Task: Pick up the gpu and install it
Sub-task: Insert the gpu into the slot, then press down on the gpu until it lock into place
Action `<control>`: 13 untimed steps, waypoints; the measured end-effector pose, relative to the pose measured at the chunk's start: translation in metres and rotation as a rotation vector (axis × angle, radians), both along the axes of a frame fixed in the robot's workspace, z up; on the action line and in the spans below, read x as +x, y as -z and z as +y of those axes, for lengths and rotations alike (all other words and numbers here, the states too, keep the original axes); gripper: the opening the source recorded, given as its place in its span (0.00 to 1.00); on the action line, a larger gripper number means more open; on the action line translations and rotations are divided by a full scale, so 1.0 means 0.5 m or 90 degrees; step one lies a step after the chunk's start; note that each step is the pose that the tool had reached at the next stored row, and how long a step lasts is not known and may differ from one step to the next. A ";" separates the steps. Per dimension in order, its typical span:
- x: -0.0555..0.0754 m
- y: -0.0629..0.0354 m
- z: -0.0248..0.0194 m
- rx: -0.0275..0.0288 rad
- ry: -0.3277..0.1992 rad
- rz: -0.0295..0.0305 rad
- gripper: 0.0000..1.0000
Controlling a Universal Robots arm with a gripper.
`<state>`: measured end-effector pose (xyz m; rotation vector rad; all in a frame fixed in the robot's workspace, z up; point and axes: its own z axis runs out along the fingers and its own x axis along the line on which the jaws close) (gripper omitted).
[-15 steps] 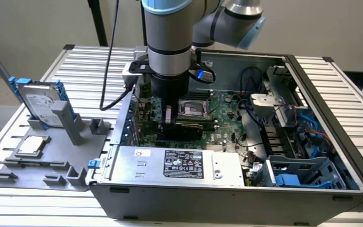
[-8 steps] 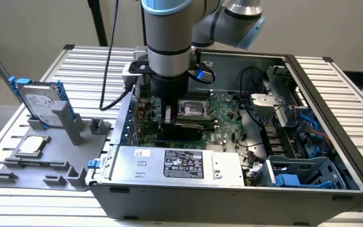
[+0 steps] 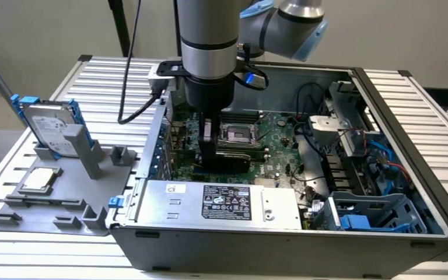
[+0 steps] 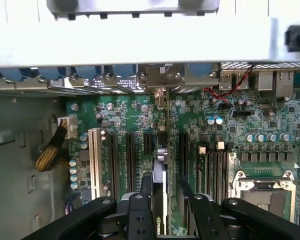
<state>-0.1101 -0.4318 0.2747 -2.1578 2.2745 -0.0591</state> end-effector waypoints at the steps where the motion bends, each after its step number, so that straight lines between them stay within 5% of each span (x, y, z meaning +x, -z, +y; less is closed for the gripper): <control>1: 0.000 -0.009 0.0000 0.0001 0.000 -0.0001 0.34; 4: 0.000 -0.033 0.0000 0.0001 0.000 0.0000 0.34; 11: 0.000 -0.036 0.0000 0.0001 0.000 0.0000 0.11; 13: 0.000 -0.036 0.0000 0.0001 0.000 0.0000 0.11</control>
